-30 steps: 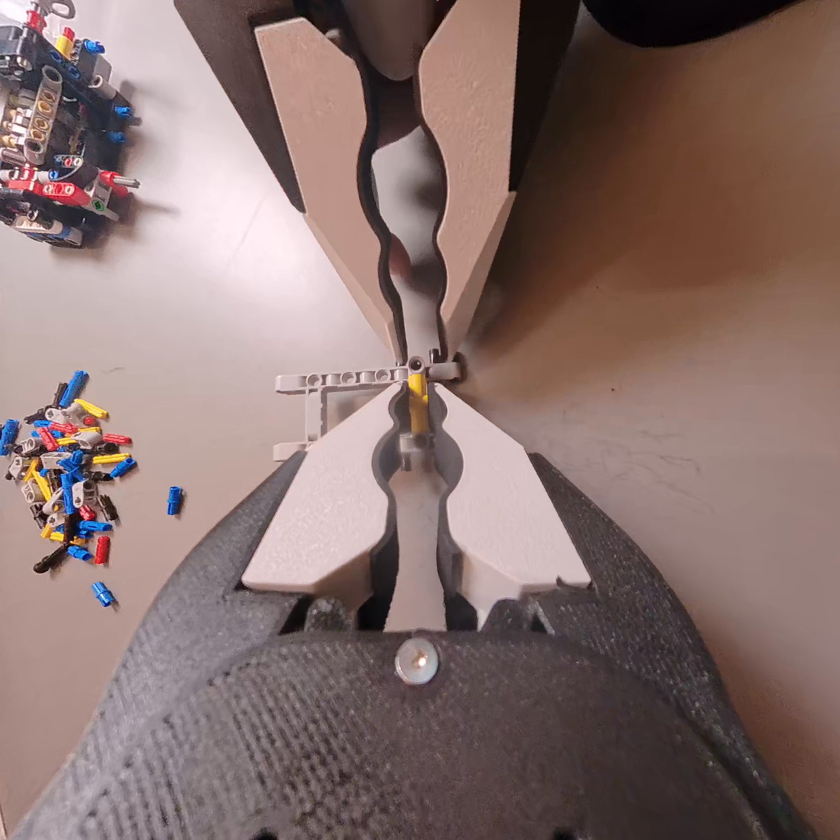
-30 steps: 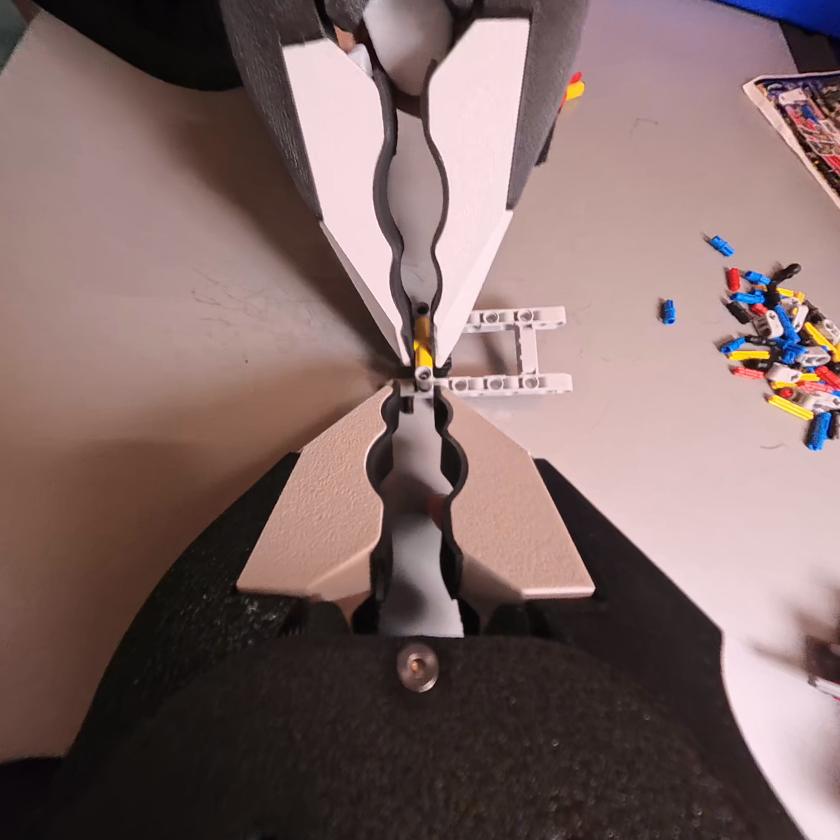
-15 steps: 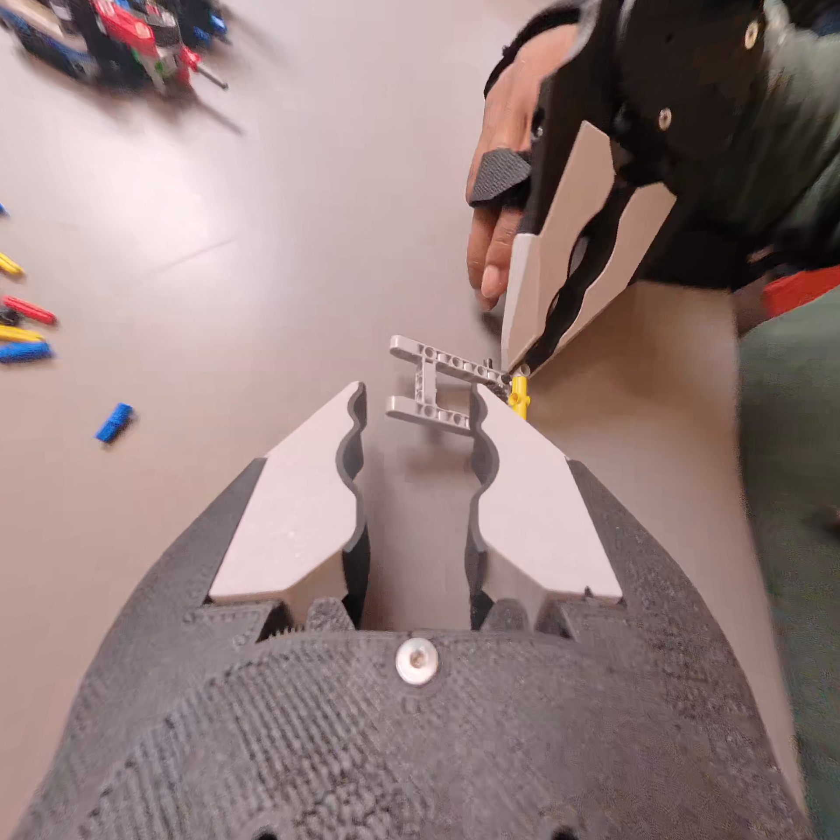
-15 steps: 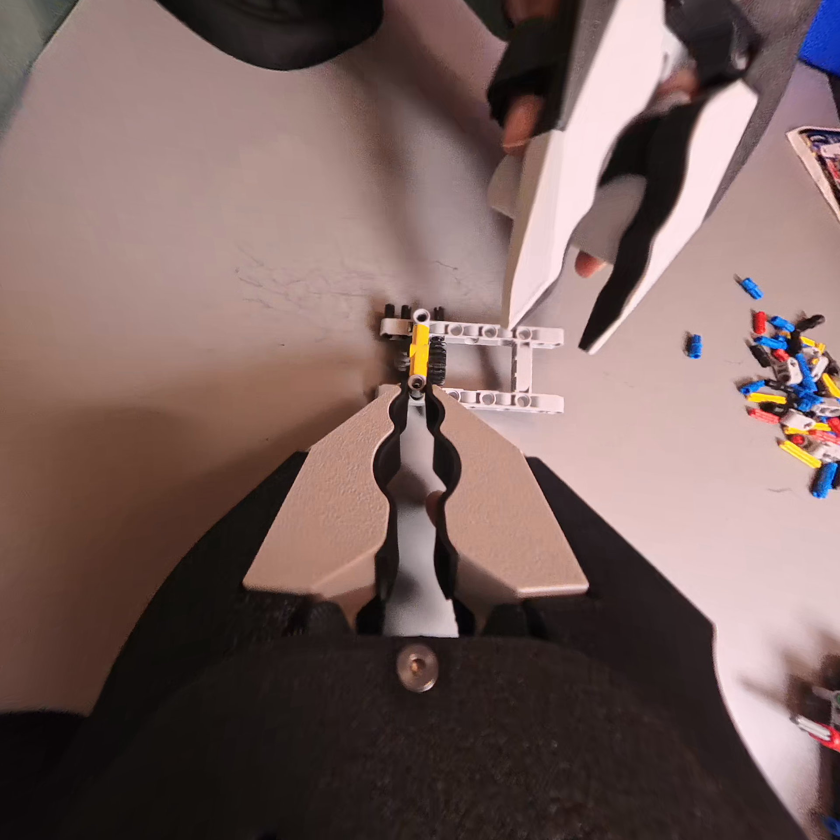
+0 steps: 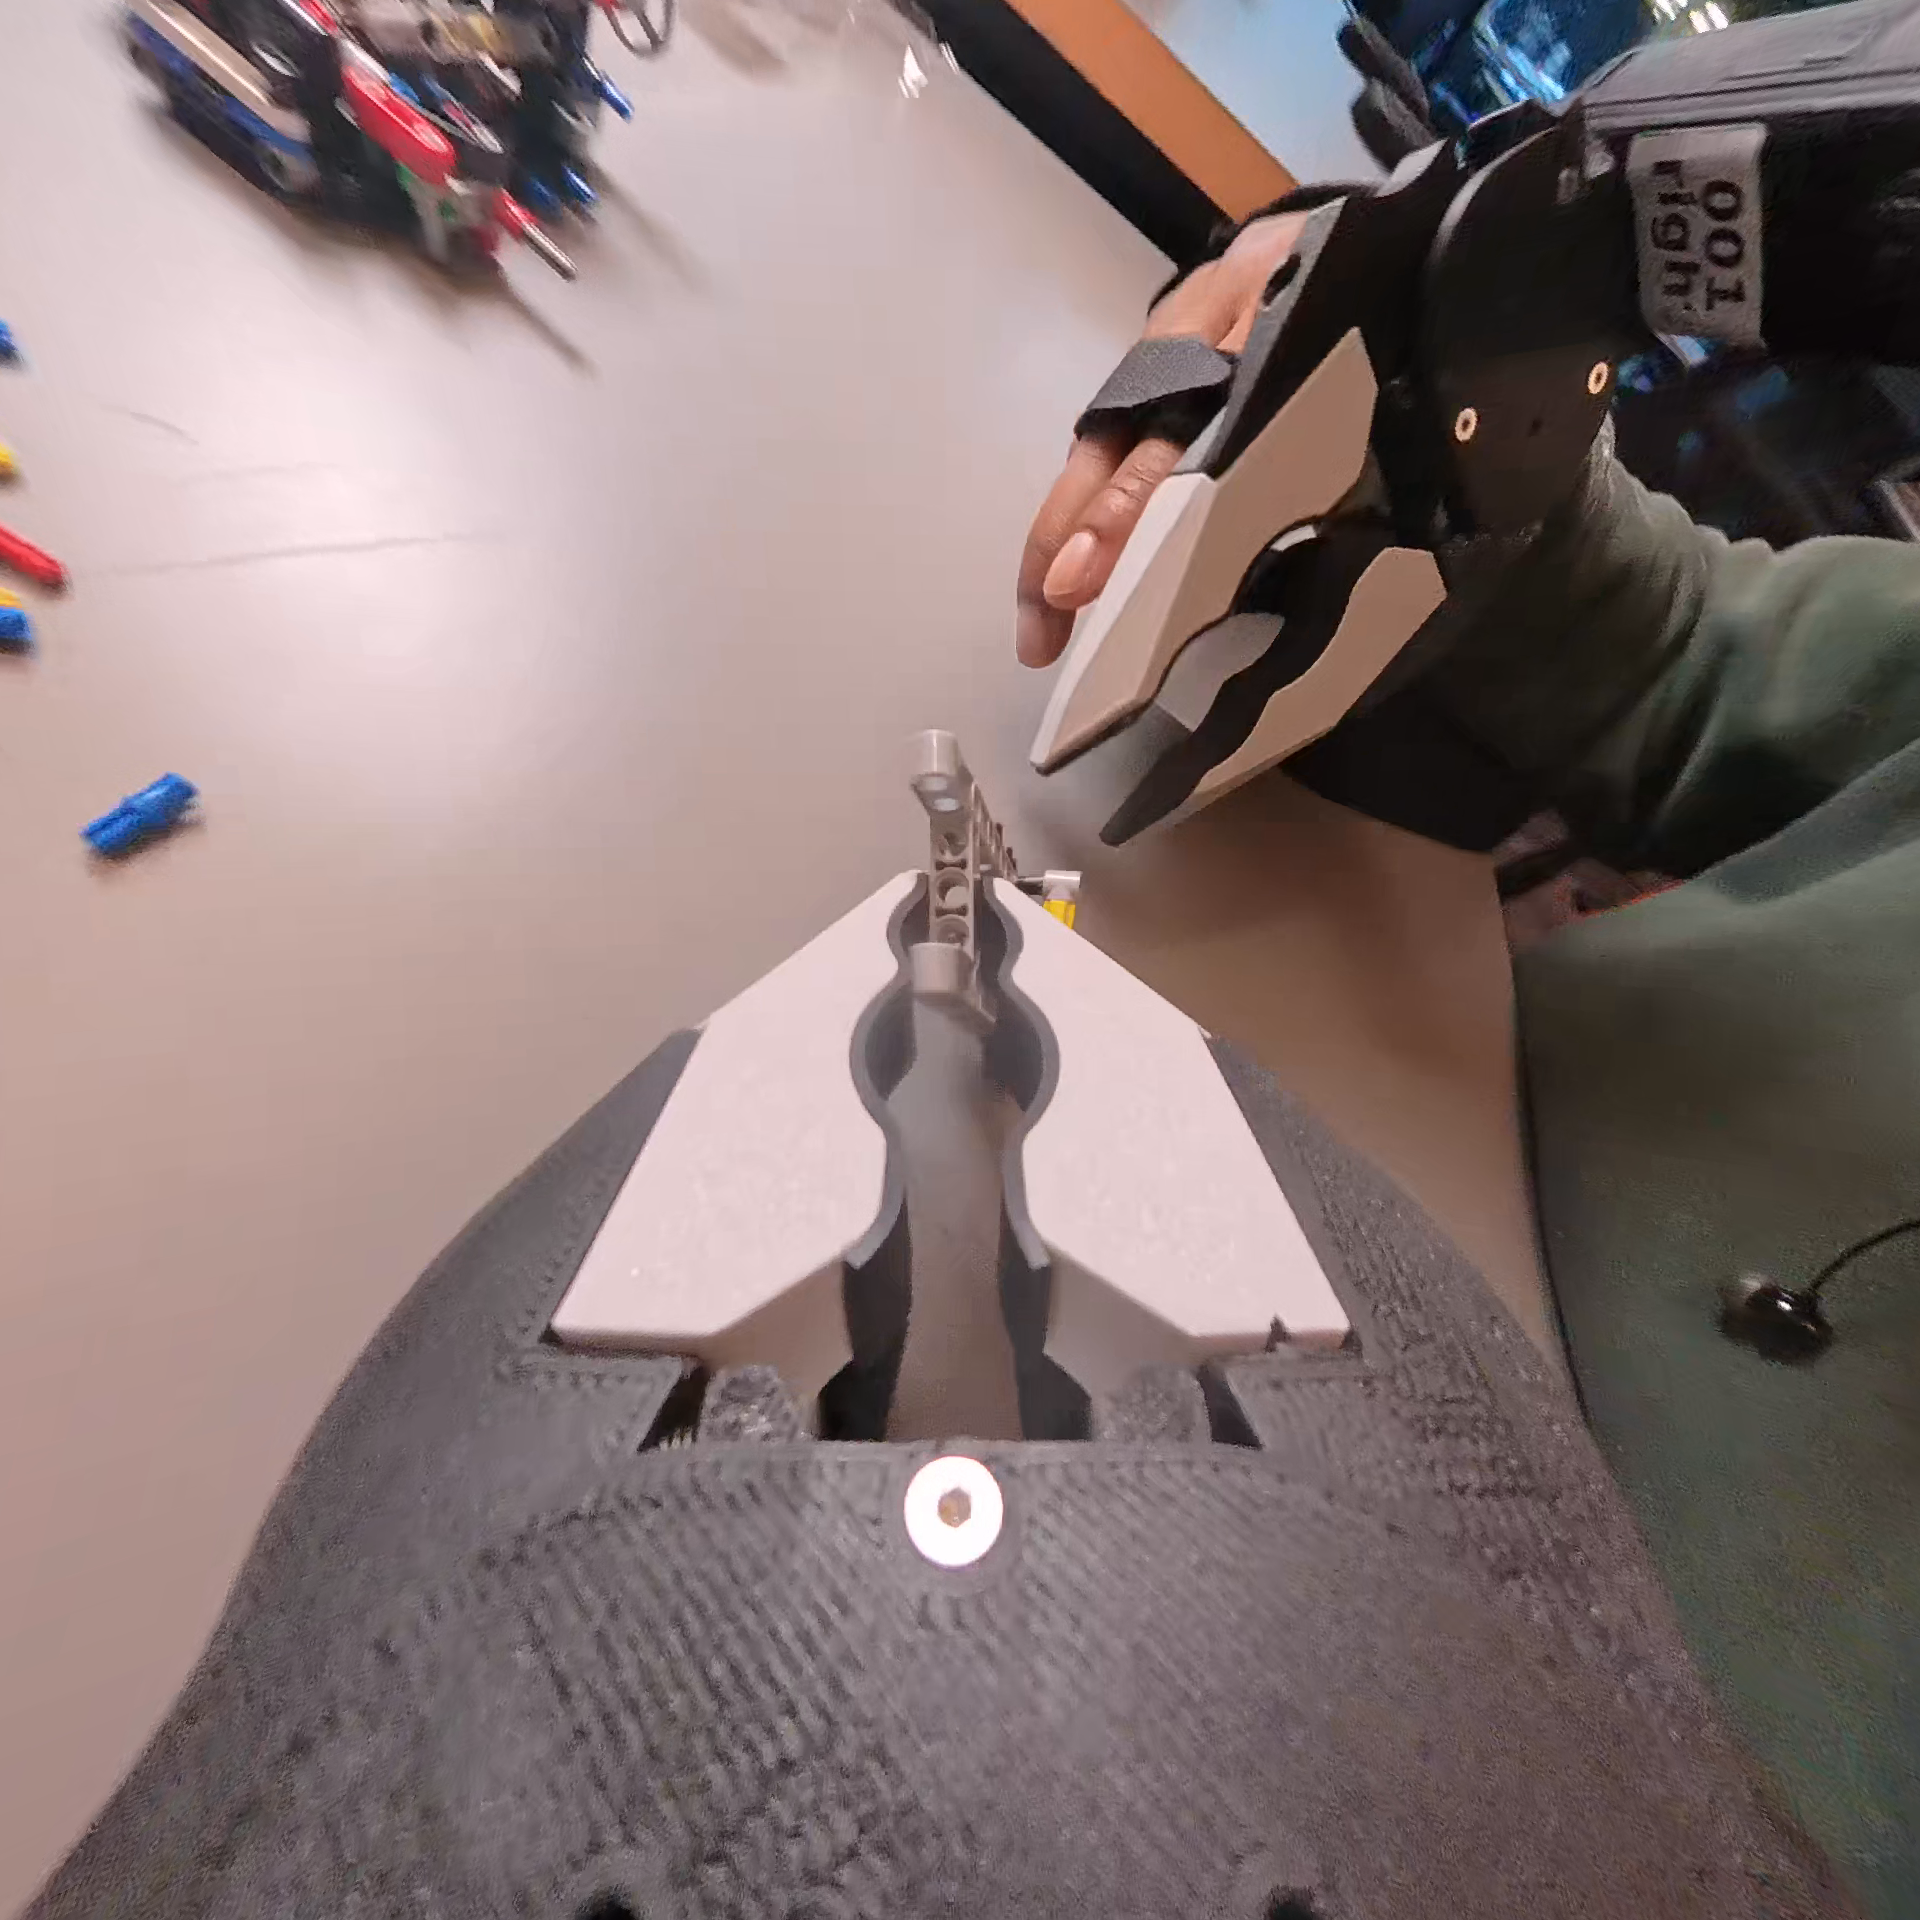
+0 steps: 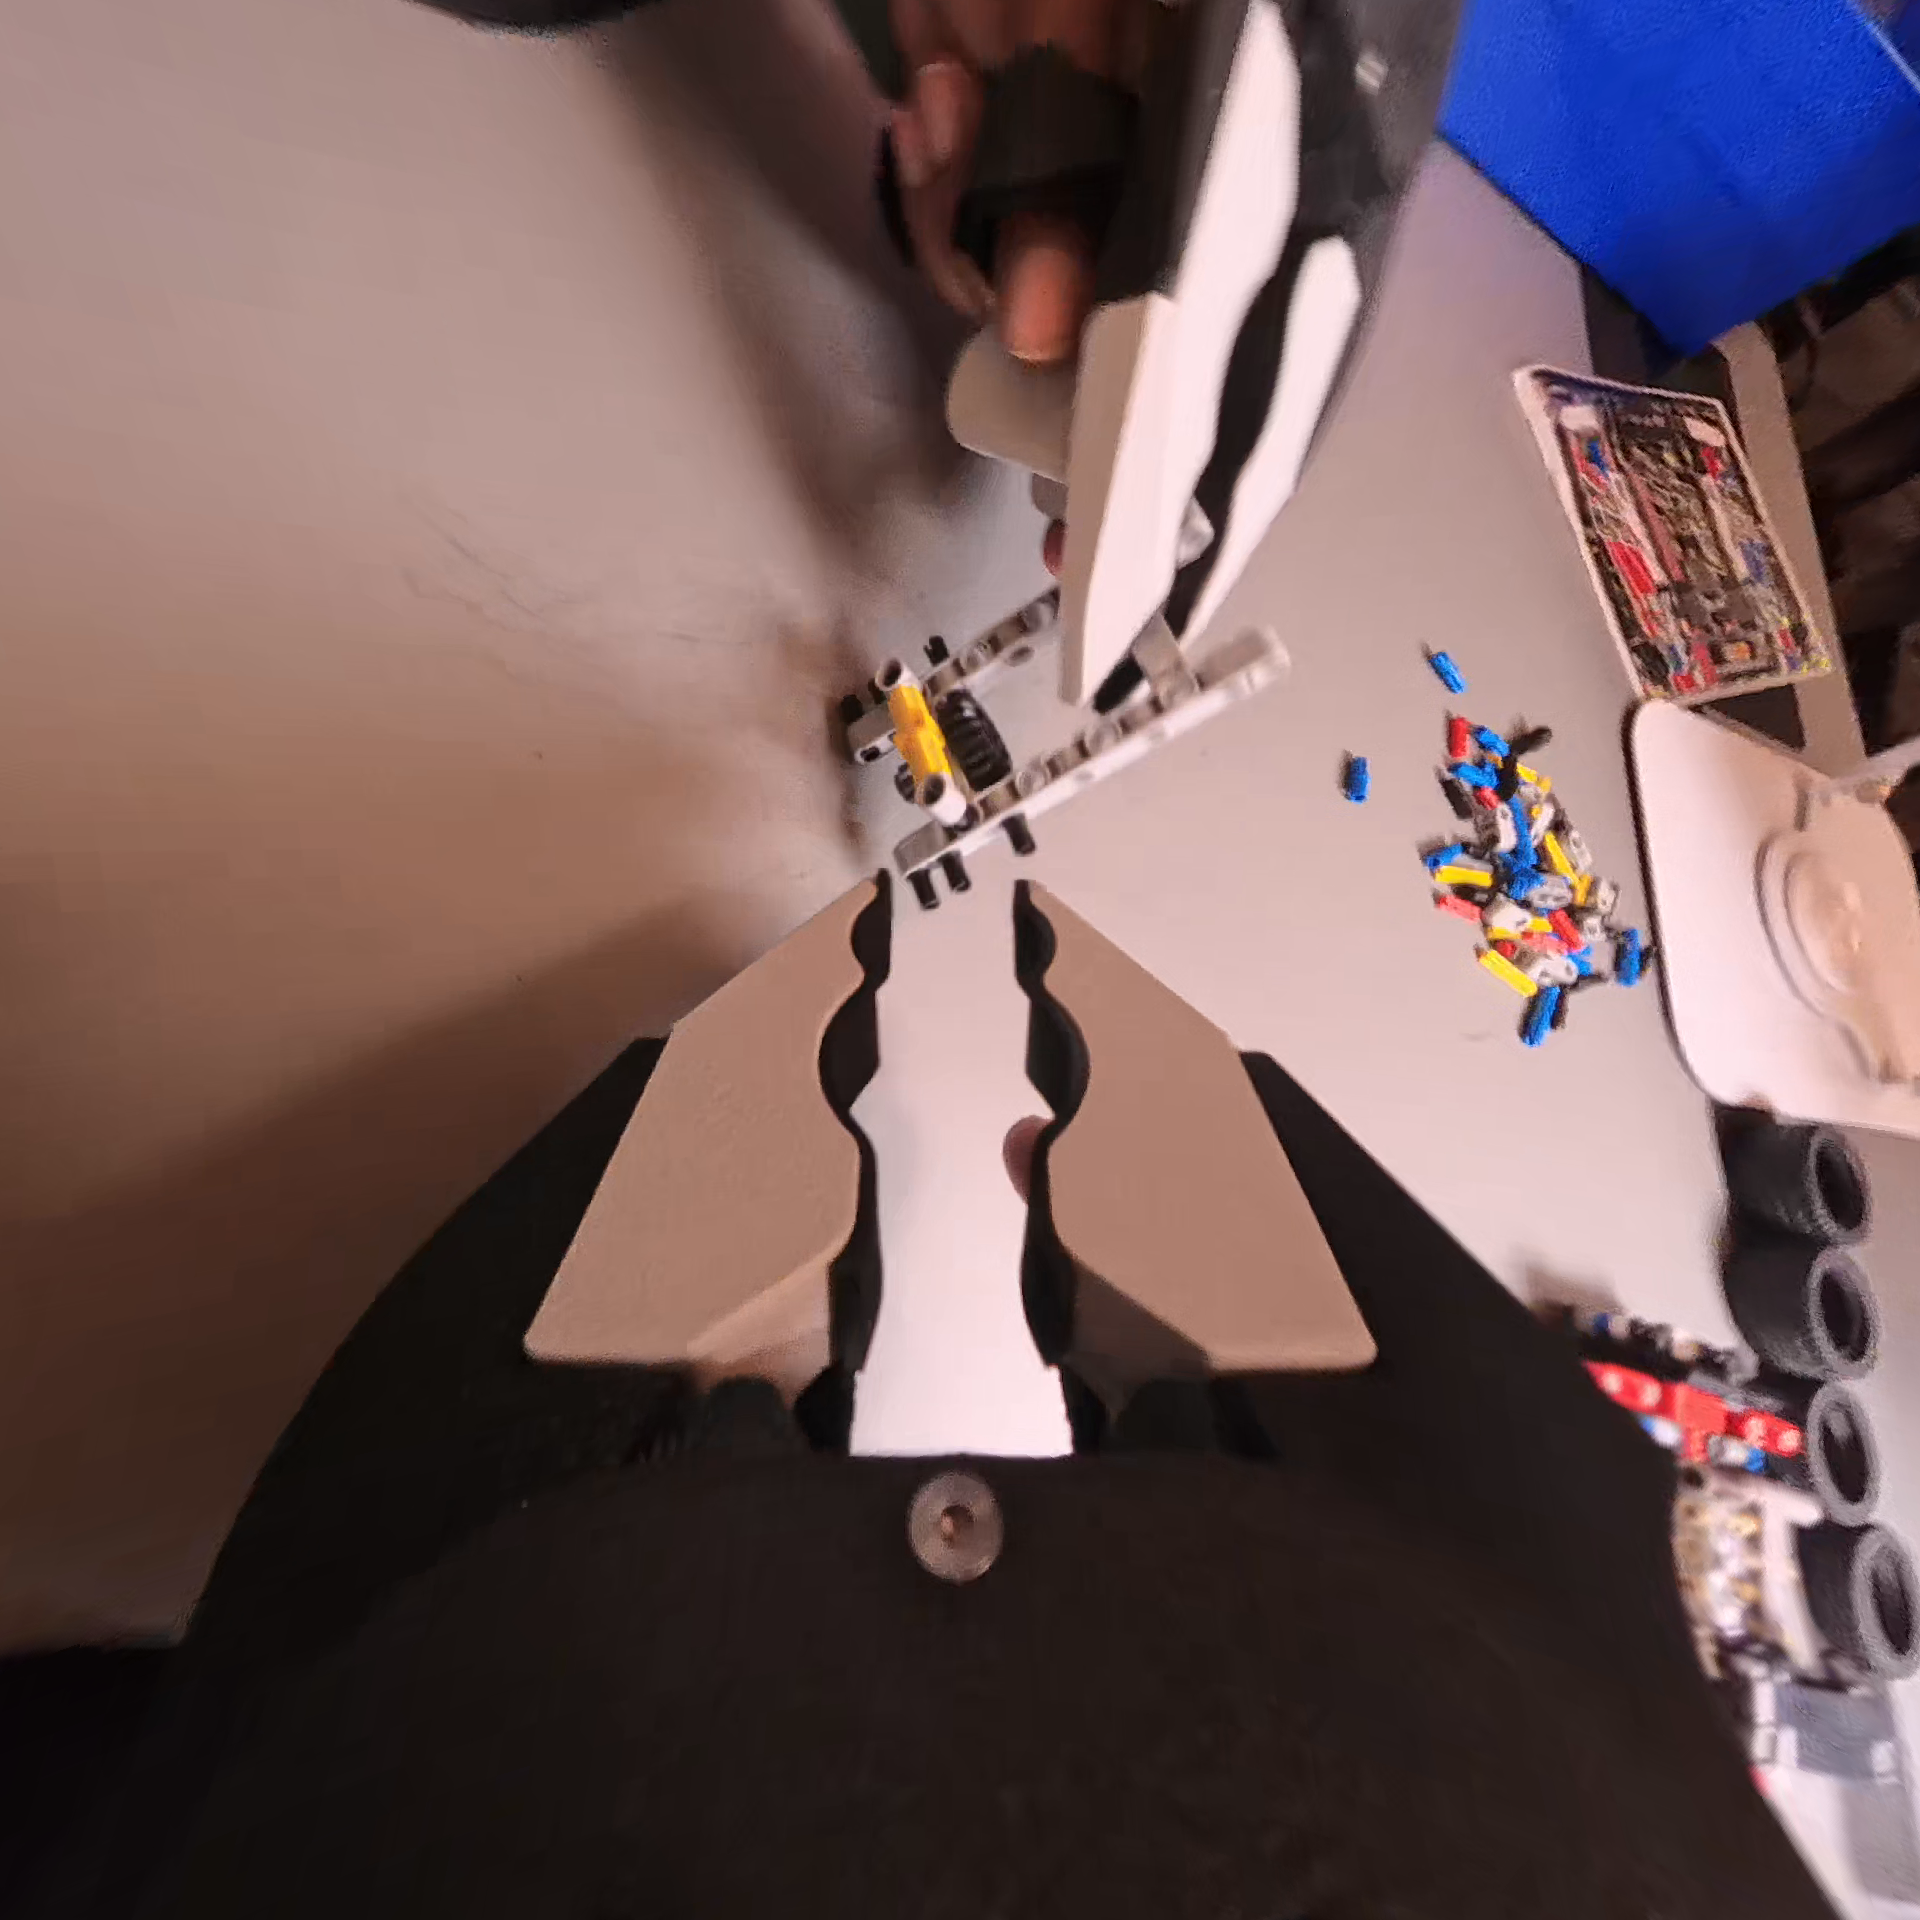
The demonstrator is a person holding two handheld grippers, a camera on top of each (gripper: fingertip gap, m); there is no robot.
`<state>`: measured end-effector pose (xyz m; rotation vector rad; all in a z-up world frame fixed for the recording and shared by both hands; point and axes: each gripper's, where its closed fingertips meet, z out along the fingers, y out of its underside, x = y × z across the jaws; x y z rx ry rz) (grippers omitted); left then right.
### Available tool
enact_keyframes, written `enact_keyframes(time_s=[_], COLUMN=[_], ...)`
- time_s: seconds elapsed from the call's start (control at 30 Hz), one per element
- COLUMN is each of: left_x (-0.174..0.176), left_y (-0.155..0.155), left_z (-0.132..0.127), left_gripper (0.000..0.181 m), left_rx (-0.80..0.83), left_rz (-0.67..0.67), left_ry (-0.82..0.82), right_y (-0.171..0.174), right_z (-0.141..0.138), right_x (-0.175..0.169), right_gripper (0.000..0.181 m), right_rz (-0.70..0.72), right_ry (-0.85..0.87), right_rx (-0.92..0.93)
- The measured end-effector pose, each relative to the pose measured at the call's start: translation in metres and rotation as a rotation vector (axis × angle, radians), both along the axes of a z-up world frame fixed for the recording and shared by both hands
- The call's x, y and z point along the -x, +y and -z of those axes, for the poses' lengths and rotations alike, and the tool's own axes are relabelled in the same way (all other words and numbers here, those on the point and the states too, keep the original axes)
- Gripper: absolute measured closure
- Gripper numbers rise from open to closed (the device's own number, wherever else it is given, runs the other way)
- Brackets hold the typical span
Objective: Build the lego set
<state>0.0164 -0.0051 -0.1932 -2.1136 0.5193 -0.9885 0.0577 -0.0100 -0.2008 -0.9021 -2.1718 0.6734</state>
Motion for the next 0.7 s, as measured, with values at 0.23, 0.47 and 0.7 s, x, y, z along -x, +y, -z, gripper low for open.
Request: enact_keyframes(time_s=[0.23, 0.47, 0.7], left_x=[0.001, -0.017, -0.021], left_y=[-0.019, -0.036, -0.048], left_z=[-0.028, -0.056, -0.058], left_gripper=[0.176, 0.176, 0.176], left_rx=[-0.221, -0.530, -0.648], left_rz=[-0.111, -0.006, 0.092], left_ry=[-0.088, 0.036, 0.128], right_y=[-0.008, -0.032, -0.042], right_z=[0.000, -0.036, -0.040], right_x=[0.014, 0.019, 0.018], right_gripper=[0.121, 0.146, 0.158], right_rz=[0.112, 0.014, -0.045], right_ry=[0.008, 0.171, 0.227], right_rx=[0.409, 0.475, 0.365])
